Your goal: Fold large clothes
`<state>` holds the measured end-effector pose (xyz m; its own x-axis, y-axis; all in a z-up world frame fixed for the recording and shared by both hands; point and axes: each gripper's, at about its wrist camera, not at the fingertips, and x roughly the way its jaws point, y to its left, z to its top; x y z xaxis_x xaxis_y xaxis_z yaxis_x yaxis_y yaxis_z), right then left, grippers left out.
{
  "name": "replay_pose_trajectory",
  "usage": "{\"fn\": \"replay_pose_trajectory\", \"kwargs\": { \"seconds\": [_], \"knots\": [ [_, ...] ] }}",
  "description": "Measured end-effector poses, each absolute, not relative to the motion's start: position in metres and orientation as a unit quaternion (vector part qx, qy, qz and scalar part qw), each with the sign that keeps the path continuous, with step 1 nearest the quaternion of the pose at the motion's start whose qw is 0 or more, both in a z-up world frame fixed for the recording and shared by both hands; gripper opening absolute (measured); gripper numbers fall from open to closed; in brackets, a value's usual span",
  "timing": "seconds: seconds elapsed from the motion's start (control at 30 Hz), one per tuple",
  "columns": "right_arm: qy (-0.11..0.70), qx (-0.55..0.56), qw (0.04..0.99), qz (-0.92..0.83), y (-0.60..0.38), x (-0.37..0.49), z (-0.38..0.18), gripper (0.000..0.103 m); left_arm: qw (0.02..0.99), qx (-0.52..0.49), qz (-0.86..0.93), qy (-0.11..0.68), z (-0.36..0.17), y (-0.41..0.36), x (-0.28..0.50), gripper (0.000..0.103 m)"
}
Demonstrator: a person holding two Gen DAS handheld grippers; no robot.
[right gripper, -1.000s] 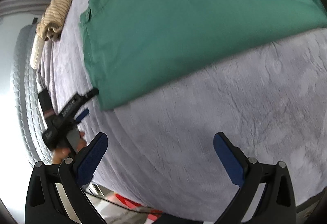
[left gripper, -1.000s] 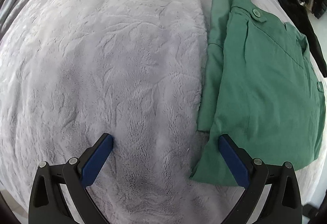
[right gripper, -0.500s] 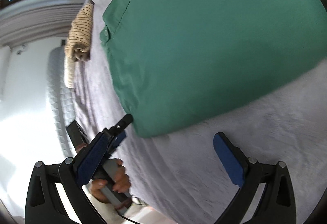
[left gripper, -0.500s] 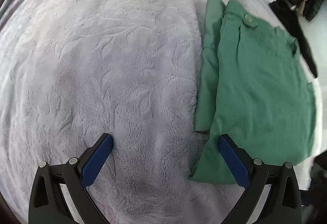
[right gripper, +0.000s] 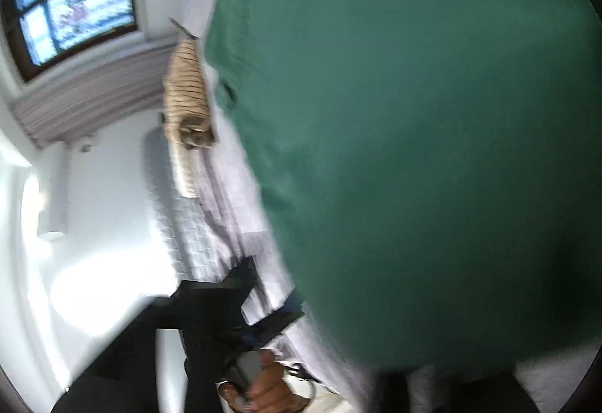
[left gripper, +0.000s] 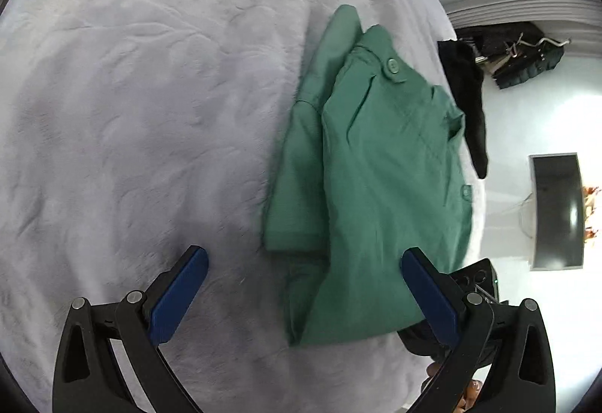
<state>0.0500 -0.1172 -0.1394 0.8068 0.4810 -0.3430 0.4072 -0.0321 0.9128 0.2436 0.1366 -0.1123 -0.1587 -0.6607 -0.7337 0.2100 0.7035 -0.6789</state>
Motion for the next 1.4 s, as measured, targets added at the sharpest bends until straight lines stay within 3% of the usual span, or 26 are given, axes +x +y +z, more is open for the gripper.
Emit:
{"fn": "replay_pose_trajectory", "kwargs": {
  "seconds": [0.23,0.43,0.5,0.53,0.57,0.67,0.77,0.83,0.9,1.13,1.4],
  "knots": [
    [0.271,0.694,0.662,0.081,-0.134,0.05,-0.092,0.01,0.562,-0.226,-0.413,0.68,-0.113,0.102,0.264,0.103],
    [0.309,0.679,0.662,0.068,-0.128,0.048,-0.099,0.01,0.542,-0.184,-0.444,0.689,-0.116,0.043,0.264,0.1],
    [0.354,0.669,0.651,0.056,-0.121,0.047,-0.108,0.013,0.564,-0.122,-0.422,0.699,-0.122,0.03,0.259,0.073],
    [0.377,0.66,0.648,0.053,-0.119,0.046,-0.112,0.016,0.576,-0.093,-0.409,0.702,-0.124,0.027,0.257,0.052],
    [0.407,0.644,0.645,0.053,-0.117,0.044,-0.114,0.019,0.583,-0.077,-0.402,0.702,-0.125,0.026,0.257,0.038],
    [0.467,0.583,0.662,0.056,-0.117,0.032,-0.103,0.022,0.591,-0.086,-0.402,0.694,-0.121,0.033,0.261,0.022],
    [0.469,0.515,0.717,0.016,-0.139,0.011,-0.072,0.022,0.609,-0.081,-0.408,0.675,-0.105,0.04,0.259,0.017],
    [0.459,0.462,0.758,-0.047,-0.166,-0.001,-0.054,0.009,0.624,-0.063,-0.41,0.663,-0.094,0.037,0.255,0.015],
    [0.455,0.428,0.775,-0.093,-0.188,-0.003,-0.048,0.006,0.634,-0.052,-0.41,0.653,-0.082,0.033,0.252,0.015],
    [0.498,0.355,0.784,-0.107,-0.199,0.018,-0.1,0.004,0.66,-0.043,-0.449,0.601,-0.013,0.0,0.232,0.012],
    [0.425,0.474,0.771,-0.037,-0.228,-0.016,-0.098,0.004,0.677,0.076,-0.509,0.526,0.073,-0.109,0.161,0.012]
  ]
}}
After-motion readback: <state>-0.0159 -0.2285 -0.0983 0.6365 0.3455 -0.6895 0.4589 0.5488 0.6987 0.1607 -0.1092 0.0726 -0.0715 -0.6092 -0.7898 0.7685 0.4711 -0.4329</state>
